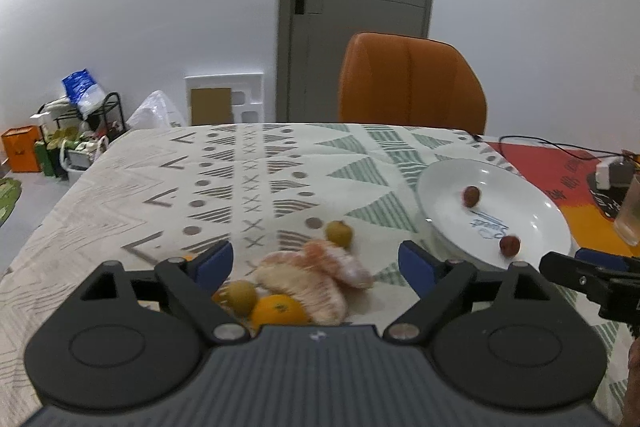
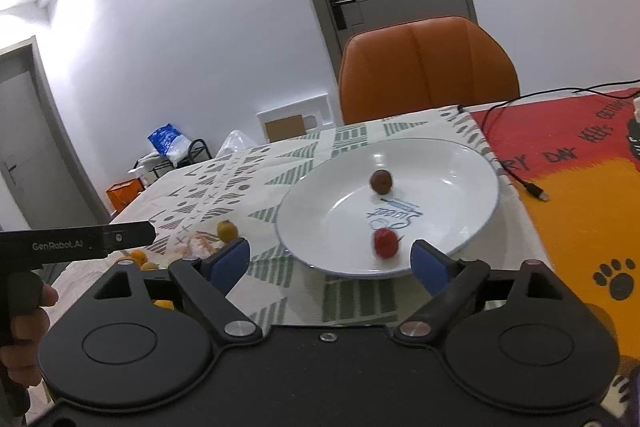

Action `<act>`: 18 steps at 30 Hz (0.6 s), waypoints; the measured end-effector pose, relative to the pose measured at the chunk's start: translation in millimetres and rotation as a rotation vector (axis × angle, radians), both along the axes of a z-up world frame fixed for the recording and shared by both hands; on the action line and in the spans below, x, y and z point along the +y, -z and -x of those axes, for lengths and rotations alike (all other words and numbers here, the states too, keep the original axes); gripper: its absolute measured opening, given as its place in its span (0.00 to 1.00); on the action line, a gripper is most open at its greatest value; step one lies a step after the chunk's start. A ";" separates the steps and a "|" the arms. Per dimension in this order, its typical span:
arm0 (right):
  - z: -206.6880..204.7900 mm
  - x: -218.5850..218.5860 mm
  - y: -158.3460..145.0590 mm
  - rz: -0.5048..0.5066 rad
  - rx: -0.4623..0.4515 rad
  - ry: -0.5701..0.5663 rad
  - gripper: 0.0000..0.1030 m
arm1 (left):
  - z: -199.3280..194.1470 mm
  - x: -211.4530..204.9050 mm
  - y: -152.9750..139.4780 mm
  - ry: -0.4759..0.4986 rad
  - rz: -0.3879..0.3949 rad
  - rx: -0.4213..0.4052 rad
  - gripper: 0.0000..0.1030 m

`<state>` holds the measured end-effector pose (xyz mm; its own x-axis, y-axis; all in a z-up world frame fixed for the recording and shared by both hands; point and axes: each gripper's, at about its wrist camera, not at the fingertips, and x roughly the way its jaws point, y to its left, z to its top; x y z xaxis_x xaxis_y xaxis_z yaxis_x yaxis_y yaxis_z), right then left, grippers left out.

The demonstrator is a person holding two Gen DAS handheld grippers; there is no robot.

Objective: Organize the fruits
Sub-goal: 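Move both open tools back from the plate to the fruit pile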

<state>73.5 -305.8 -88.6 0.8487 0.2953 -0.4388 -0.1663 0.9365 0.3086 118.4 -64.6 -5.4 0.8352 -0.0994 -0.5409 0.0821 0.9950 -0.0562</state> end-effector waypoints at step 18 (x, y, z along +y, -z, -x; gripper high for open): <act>-7.9 55.5 7.0 0.051 0.036 -0.114 0.85 | 2.6 55.0 31.4 -0.098 0.078 0.049 0.86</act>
